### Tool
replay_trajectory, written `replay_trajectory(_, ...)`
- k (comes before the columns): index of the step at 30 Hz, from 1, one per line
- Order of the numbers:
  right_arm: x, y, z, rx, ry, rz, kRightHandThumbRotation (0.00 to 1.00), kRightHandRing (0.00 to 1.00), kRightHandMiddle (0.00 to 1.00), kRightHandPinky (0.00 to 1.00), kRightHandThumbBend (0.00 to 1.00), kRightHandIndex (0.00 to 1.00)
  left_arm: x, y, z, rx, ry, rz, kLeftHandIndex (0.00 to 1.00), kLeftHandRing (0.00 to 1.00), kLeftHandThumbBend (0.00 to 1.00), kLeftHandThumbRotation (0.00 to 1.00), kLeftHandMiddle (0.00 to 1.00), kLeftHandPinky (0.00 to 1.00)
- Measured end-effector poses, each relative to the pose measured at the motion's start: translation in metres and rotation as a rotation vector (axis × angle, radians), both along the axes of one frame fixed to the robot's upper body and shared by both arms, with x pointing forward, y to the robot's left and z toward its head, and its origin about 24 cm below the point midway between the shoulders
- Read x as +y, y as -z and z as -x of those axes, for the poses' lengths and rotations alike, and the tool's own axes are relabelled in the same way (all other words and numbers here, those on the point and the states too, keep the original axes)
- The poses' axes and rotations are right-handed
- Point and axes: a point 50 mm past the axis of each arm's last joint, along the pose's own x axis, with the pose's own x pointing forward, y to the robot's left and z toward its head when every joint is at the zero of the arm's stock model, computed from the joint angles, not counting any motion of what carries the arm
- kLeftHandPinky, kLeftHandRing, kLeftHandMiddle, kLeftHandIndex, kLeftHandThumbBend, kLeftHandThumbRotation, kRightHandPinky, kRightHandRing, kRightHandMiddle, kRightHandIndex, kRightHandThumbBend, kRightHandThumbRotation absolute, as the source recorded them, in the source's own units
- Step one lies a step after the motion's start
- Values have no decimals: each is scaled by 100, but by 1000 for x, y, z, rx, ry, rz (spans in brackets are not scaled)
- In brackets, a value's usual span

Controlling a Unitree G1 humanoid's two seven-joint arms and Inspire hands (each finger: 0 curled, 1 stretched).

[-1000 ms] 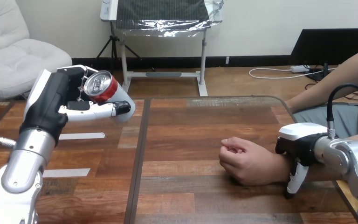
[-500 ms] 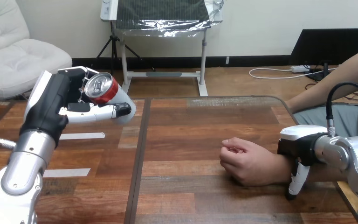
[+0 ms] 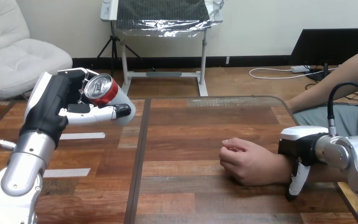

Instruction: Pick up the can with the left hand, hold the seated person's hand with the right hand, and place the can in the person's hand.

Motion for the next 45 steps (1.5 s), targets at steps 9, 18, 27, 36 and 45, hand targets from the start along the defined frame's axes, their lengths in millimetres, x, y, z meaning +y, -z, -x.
replay_trajectory(9,0,0,0,-3,6,-16,4,35,42,27,81,42,0,0,0,-2,0,-3,41,32,63,0,38,26)
replay_trajectory(18,-1,-1,0,-24,-2,-41,5,30,36,21,79,35,-1,0,0,-2,2,-3,41,32,63,0,38,26)
replay_trajectory(27,-3,-2,0,-35,-9,-54,5,23,30,16,76,31,-2,0,0,-9,10,-6,41,32,63,0,37,26)
replay_trajectory(36,-4,-3,0,-38,-7,-67,7,20,26,13,76,27,-3,0,0,-7,16,-7,42,32,63,0,37,26)
replay_trajectory(45,-8,-7,0,-46,0,-81,10,21,27,14,75,27,-5,1,0,-4,20,-14,42,32,63,0,38,26)
